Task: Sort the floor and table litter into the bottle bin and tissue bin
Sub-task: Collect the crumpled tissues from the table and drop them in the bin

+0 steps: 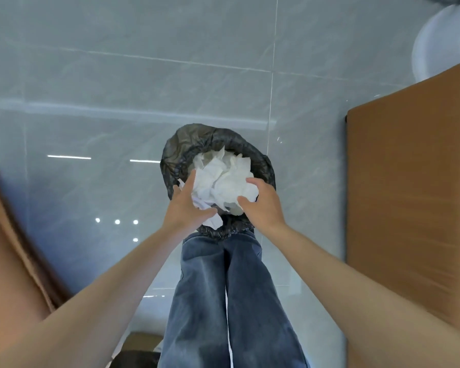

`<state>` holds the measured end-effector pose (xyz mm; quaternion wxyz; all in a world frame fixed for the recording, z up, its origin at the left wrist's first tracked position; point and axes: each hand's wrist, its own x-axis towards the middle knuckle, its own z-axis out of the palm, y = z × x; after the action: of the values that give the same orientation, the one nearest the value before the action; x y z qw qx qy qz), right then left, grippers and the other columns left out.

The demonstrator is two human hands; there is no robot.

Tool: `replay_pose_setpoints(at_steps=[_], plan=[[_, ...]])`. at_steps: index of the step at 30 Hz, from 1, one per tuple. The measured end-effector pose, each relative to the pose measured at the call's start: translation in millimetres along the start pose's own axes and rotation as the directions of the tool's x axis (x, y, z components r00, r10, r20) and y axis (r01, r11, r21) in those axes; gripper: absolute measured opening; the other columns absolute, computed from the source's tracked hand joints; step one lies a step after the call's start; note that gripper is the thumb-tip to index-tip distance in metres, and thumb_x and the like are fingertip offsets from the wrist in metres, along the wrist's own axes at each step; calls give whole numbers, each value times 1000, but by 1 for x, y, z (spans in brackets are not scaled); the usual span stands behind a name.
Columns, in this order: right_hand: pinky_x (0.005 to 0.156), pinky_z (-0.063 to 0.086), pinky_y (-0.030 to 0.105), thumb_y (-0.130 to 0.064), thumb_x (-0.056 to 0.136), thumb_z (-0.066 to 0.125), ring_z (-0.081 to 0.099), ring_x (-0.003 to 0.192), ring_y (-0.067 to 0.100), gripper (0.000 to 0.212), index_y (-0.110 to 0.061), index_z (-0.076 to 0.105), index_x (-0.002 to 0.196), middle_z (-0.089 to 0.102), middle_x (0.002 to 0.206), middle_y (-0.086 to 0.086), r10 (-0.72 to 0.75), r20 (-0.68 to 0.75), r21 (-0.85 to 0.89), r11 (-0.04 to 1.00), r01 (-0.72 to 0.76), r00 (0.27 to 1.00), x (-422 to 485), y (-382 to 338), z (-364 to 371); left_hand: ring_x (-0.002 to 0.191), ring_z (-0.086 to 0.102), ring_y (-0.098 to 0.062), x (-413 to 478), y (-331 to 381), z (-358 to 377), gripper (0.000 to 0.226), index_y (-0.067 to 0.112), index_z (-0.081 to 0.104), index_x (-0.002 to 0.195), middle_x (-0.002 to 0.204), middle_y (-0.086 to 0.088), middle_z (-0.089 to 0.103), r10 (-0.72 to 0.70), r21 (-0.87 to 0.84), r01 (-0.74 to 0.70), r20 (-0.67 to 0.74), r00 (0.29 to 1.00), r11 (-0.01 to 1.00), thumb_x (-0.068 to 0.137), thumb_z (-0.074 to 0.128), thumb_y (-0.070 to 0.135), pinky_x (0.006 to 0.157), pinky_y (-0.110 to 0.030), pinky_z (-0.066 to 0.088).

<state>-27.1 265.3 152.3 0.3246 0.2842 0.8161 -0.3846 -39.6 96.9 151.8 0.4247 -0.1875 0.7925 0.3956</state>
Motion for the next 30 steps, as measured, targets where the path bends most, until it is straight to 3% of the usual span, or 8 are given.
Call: replay_pose_setpoints(at_steps=[2, 5, 8, 12, 15, 17, 24, 30], plan=[[99, 40, 30, -19, 91, 56, 47, 123, 23, 42, -22, 49, 132, 44, 139, 4, 37, 15, 19, 999, -37, 999, -22, -15, -16, 146, 15, -16, -24, 17, -14, 86, 32, 18, 149, 154, 2, 27, 23, -19, -23, -19, 1000, 1000, 82, 70, 21, 110, -31, 25], [94, 39, 25, -15, 92, 53, 49, 120, 19, 37, -20, 53, 128, 50, 135, 3, 53, 28, 86, 995, -55, 998, -61, -39, -46, 135, 36, -16, -63, 47, -34, 69, 29, 31, 145, 150, 2, 36, -31, -93, 27, -45, 998, 995, 86, 65, 19, 104, -29, 36], [87, 37, 21, -13, 92, 53, 50, 107, 13, 33, -19, 56, 124, 55, 129, 2, 53, 39, 150, 987, -59, 998, -106, -67, -81, 120, 48, -14, -108, 83, -53, 55, 29, 39, 141, 141, -1, 47, -62, -159, 50, -74, 995, 986, 91, 57, 18, 77, -18, 41], [82, 38, 22, -12, 91, 52, 50, 100, 12, 32, -17, 59, 122, 59, 123, 3, 32, 39, 210, 977, -39, 999, -165, -96, -131, 109, 52, -14, -172, 135, -74, 46, 25, 46, 137, 133, -2, 54, -32, -226, 2, -130, 991, 974, 93, 51, 13, 67, -14, 39], [83, 40, 22, -11, 91, 53, 53, 100, 12, 30, -17, 60, 119, 60, 120, 2, -2, 11, 254, 967, -1, 1000, -207, -107, -166, 99, 53, -16, -218, 165, -84, 43, 21, 50, 133, 128, -4, 57, -8, -278, -39, -164, 986, 960, 92, 49, 9, 48, -3, 40], [83, 40, 22, -12, 91, 54, 55, 102, 13, 28, -16, 60, 119, 61, 118, 1, -18, -17, 271, 962, 22, 1000, -233, -110, -187, 102, 55, -21, -245, 181, -89, 42, 21, 52, 132, 127, -4, 58, 31, -275, -72, -152, 988, 959, 92, 49, 8, 53, -8, 43], [79, 39, 19, -11, 91, 54, 56, 97, 10, 26, -18, 61, 116, 62, 115, -3, -13, -165, 379, 922, 75, 986, -315, -101, -232, 118, 53, -20, -311, 232, -97, 40, 23, 52, 131, 127, -3, 58, 199, -122, -197, 0, 980, 973, 92, 52, 10, 99, -33, 44], [65, 40, 12, -16, 93, 53, 58, 98, 11, 23, -25, 61, 112, 62, 114, -5, 117, -319, 529, 845, 74, 940, -368, -85, -228, 107, 54, -15, -340, 264, -88, 42, 24, 46, 136, 129, -2, 54, 347, 54, -365, 213, 913, 929, 95, 49, 15, 78, -22, 42]])
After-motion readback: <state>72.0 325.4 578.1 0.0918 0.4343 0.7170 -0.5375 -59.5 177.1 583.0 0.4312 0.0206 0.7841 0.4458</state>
